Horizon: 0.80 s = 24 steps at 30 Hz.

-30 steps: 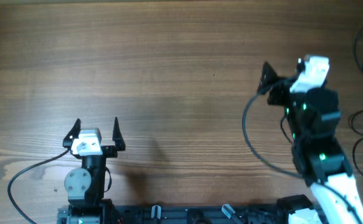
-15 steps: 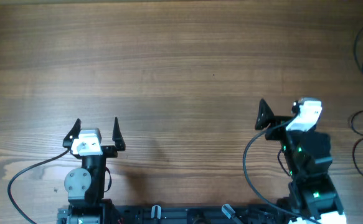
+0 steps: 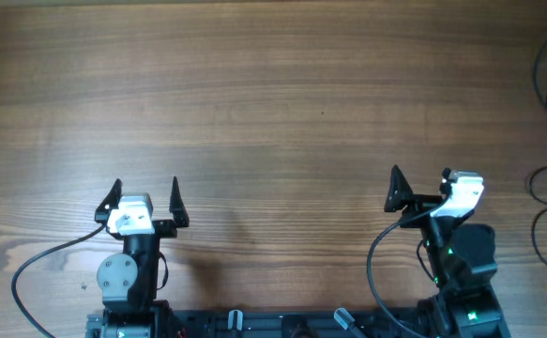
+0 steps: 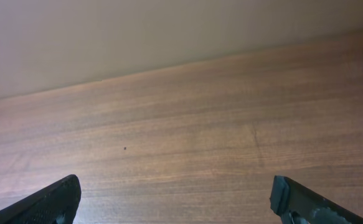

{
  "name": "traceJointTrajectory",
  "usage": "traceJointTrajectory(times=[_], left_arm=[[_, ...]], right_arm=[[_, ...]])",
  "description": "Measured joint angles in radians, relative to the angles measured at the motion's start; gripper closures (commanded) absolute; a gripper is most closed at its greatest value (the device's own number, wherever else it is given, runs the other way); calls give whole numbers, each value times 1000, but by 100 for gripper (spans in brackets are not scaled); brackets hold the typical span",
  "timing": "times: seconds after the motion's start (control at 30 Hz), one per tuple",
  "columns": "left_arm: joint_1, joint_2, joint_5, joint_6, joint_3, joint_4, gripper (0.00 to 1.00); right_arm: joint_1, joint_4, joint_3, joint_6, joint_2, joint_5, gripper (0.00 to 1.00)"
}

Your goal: Untangle cables

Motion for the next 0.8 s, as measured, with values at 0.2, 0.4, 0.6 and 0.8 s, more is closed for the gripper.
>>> traceJointTrajectory(times=[0.2,0.4,0.6,0.8], left_arm=[[0,0,0,0,0,0,0],[0,0,0,0,0,0,0],[0,0,0,0,0,0,0],[0,0,0,0,0,0,0]], right_arm=[[-16,0,-1,0,-45,-4,0],[-25,1,-11,0,-113,-8,0],[-49,27,-61,0,-171,-15,0],[-53,58,-96,0,-192,-23,0]])
